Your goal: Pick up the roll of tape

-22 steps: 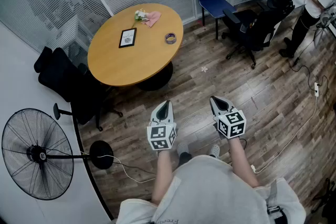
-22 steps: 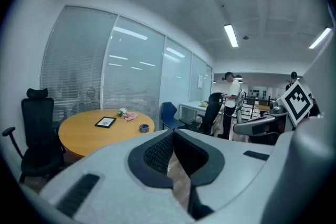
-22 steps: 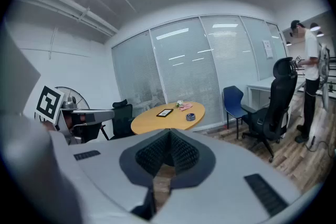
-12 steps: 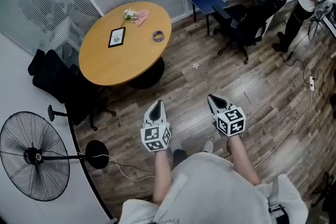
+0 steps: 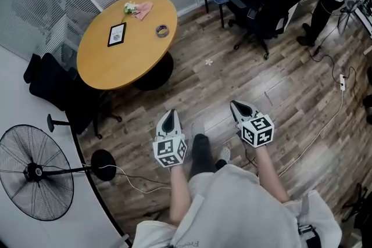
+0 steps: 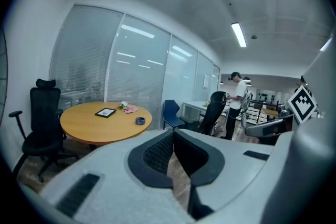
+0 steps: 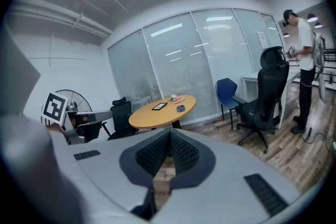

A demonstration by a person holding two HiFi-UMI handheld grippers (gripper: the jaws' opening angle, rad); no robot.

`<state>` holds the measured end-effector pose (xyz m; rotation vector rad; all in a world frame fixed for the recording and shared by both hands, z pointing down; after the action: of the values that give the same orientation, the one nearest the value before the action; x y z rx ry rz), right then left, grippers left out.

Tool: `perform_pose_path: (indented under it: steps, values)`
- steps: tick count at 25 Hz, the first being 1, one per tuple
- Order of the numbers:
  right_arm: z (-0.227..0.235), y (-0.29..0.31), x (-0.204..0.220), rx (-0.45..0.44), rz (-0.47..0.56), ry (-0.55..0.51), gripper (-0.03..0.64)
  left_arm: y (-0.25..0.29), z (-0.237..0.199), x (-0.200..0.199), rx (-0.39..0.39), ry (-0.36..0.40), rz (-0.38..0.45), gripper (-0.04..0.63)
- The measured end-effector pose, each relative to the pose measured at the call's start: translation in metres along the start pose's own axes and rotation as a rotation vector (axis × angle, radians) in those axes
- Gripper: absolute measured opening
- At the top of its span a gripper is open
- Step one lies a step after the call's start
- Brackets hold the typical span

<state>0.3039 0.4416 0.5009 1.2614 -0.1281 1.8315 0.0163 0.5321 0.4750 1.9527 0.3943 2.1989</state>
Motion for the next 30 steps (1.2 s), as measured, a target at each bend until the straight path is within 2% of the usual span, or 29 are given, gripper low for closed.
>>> perform_pose_path:
  steps: [7, 14, 21, 30]
  values:
    - [0.019, 0.022, -0.01, 0.014, -0.007, 0.024, -0.003, 0.04, -0.004, -0.009, 0.024, 0.015, -0.01, 0.009]
    - [0.051, 0.063, -0.04, 0.046, -0.018, 0.052, -0.003, 0.102, -0.02, -0.022, 0.051, 0.012, -0.004, 0.009]
    - [0.055, 0.151, -0.096, 0.046, -0.021, 0.037, -0.003, 0.181, -0.083, -0.045, 0.043, -0.002, -0.005, 0.009]
    - [0.041, 0.284, -0.165, 0.014, -0.013, 0.018, -0.003, 0.275, -0.186, -0.078, 0.025, -0.001, 0.006, 0.009]
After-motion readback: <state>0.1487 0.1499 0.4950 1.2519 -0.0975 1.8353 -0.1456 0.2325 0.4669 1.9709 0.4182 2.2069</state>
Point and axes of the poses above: the fingertips, and each gripper's own axes: y forward along the fingers, z to its right, x out of its underside, the point moved 10 cm from there along -y, backward along the fingers, and after that the axes turned 13 degrees about y, right-handed, at the moved point
